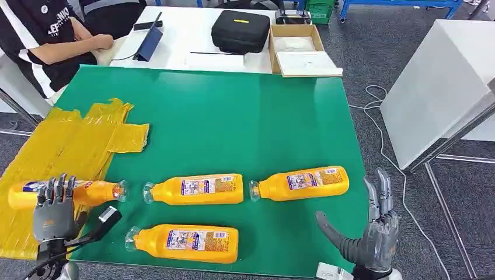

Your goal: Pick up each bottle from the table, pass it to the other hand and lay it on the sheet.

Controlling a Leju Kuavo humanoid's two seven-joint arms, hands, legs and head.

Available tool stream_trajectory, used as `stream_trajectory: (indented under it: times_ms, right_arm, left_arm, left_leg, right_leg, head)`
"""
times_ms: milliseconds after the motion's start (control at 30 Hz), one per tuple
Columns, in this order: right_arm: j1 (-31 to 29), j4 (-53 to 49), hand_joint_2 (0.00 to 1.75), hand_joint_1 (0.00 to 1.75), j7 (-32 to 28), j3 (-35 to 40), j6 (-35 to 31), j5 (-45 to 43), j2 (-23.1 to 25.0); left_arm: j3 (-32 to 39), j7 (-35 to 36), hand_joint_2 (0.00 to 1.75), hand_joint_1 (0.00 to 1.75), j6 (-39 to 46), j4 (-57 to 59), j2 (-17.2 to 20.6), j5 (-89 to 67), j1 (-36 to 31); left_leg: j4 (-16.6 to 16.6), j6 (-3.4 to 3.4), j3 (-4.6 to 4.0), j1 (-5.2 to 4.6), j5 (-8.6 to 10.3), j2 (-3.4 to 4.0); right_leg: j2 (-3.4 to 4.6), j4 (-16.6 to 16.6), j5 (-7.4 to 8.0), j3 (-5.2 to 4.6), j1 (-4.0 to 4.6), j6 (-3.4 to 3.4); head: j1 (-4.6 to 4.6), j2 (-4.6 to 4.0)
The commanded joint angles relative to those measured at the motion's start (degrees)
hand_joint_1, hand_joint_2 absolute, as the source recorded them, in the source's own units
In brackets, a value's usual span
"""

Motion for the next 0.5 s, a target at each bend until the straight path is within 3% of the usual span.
stream_trajectory:
  times_ms: [33, 367, 500]
  right_arm:
    - [-0.04, 0.53, 1.75, 0.0, 0.19, -0.42, -2.38, -0.09, -0.86]
    - [0.23, 0.55, 1.75, 0.0, 0.17, -1.8, -2.38, 0.9, -0.97]
    - [-0.25, 1.74, 1.75, 0.0, 1.65, -3.0, -2.38, 2.78, -1.34]
  left_arm:
    - [2.09, -0.15, 1.75, 0.0, 0.09, 0.89, -2.23, 0.08, 0.58]
    - [3.94, -3.36, 1.75, 0.0, 0.09, -1.06, -5.47, -0.78, 0.38]
    - [6.1, -8.71, 1.75, 0.0, 0.09, -4.33, -7.82, 1.5, 0.5]
  left_leg:
    - [-0.01, -0.1, 0.19, 0.03, -0.07, 0.03]
    - [-0.01, -0.09, 0.25, 0.02, -0.08, -0.03]
    - [0.02, -0.1, 0.21, 0.03, -0.06, -0.14]
  right_leg:
    - [-0.06, -0.05, -0.06, 0.21, 0.05, -0.17]
    - [-0.13, -0.06, -0.08, 0.3, 0.05, -0.17]
    - [-0.24, -0.04, -0.09, 0.3, 0.05, -0.19]
  head:
    - [0.02, 0.0]
    - [0.0, 0.0]
    - [0.04, 0.0]
